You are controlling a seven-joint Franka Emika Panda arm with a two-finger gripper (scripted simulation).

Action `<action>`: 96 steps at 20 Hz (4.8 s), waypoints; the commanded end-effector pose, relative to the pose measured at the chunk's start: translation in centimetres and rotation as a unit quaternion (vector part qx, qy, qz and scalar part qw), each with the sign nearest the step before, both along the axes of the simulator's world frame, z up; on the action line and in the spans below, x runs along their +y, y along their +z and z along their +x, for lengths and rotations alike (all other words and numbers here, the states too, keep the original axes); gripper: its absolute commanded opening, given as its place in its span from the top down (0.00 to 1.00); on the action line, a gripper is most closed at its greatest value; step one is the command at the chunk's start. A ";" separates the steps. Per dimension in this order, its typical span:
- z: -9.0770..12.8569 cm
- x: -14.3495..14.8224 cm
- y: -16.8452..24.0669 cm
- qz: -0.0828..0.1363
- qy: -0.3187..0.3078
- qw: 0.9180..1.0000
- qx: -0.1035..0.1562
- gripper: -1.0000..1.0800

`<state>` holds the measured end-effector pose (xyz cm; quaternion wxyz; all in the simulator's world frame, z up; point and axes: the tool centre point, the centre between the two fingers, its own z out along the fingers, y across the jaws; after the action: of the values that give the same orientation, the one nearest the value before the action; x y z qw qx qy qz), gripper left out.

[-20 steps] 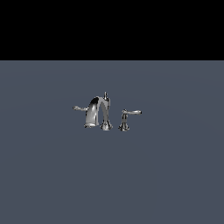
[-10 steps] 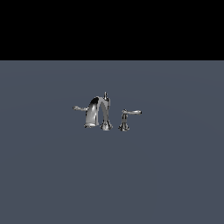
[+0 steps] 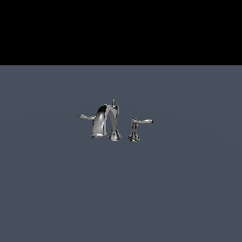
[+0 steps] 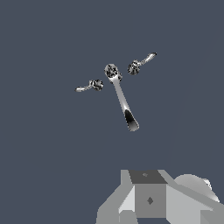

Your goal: Turn on the faucet by rotating a designated handle.

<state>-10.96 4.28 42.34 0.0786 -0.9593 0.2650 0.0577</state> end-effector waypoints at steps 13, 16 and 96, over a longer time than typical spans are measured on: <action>9.1 3.9 -9.0 0.000 -0.199 0.979 0.047 1.00; 10.6 4.6 -11.2 -0.006 -0.240 0.969 0.054 1.00; 11.0 10.6 -32.9 -0.094 -0.568 0.817 0.022 1.00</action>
<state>0.33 15.54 9.47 0.0023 -0.6413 0.7673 -0.0014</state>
